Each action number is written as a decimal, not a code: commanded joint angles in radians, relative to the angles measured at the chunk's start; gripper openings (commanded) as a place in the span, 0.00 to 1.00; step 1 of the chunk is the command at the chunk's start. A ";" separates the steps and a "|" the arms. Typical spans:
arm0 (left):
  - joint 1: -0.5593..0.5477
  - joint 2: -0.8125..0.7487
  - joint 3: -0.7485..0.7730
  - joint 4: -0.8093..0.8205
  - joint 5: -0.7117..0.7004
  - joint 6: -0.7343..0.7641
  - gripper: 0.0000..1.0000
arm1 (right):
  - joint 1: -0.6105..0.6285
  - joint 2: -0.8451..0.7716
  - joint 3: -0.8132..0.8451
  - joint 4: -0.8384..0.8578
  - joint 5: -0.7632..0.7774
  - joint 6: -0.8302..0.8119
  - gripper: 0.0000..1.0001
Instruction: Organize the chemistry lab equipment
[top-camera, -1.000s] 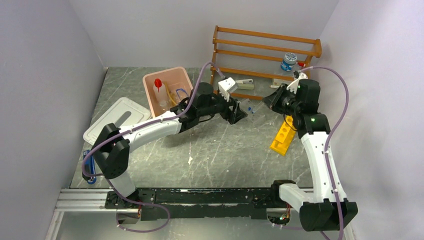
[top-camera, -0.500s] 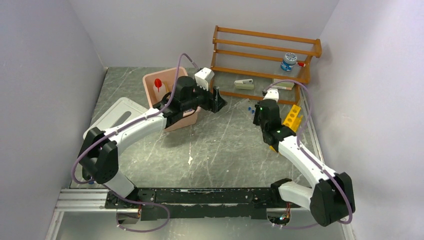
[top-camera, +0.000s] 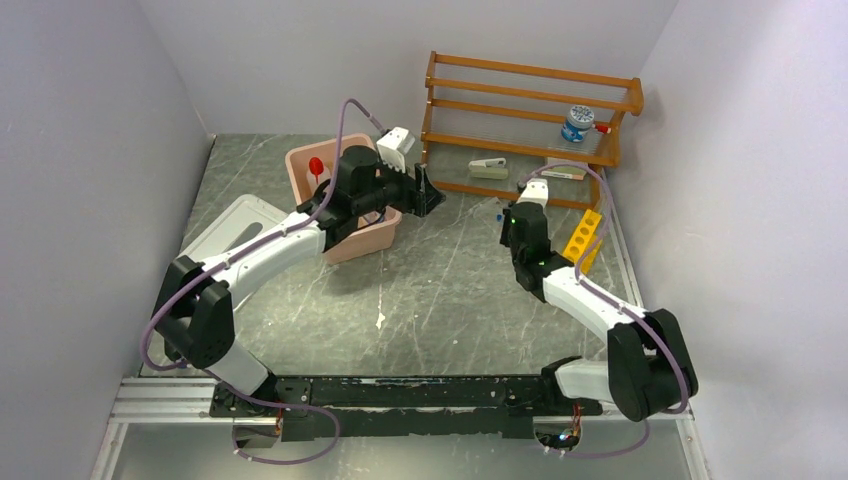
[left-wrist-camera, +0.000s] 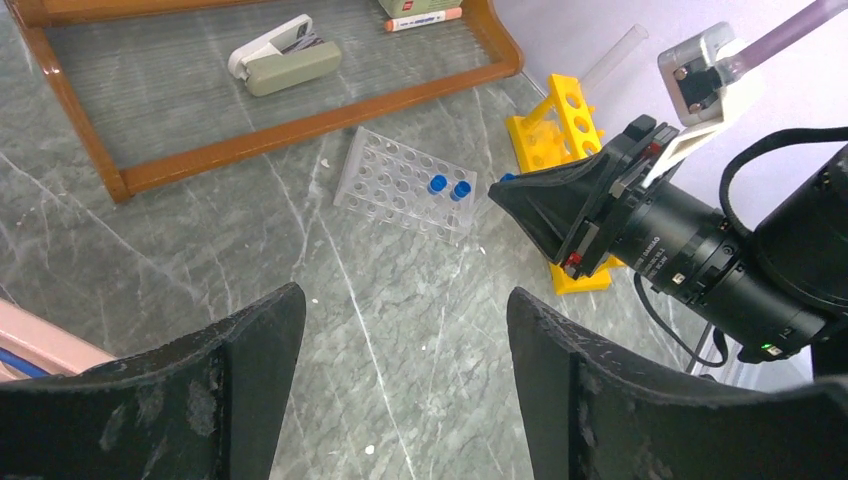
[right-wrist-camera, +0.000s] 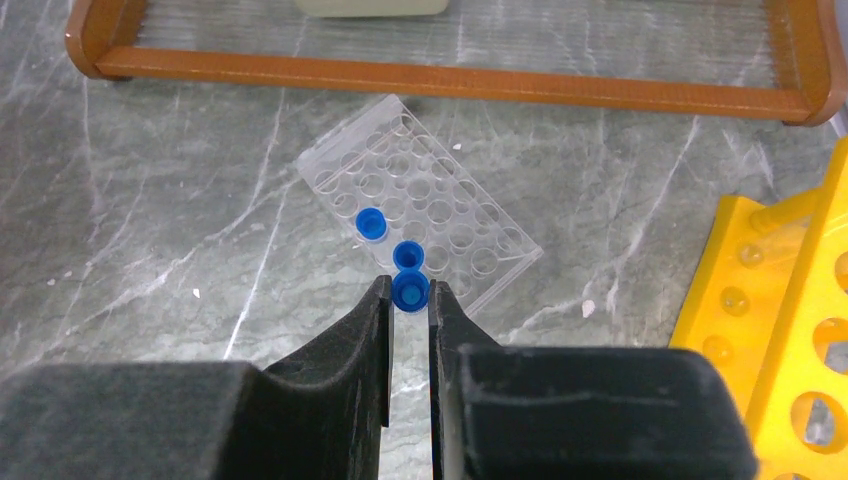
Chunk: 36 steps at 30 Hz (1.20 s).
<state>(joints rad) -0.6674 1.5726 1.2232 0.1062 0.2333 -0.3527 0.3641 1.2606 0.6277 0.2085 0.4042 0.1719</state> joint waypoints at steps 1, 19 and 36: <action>0.016 0.005 0.030 0.021 0.046 -0.018 0.77 | 0.003 0.017 -0.024 0.094 0.014 -0.008 0.07; 0.037 0.007 0.024 0.027 0.048 -0.024 0.77 | -0.008 0.080 -0.060 0.159 0.029 -0.035 0.09; 0.042 0.023 0.039 0.038 0.072 -0.039 0.76 | -0.012 0.058 -0.040 0.099 0.052 0.013 0.49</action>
<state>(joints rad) -0.6353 1.5867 1.2240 0.1089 0.2745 -0.3859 0.3550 1.3415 0.5591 0.3466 0.4164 0.1547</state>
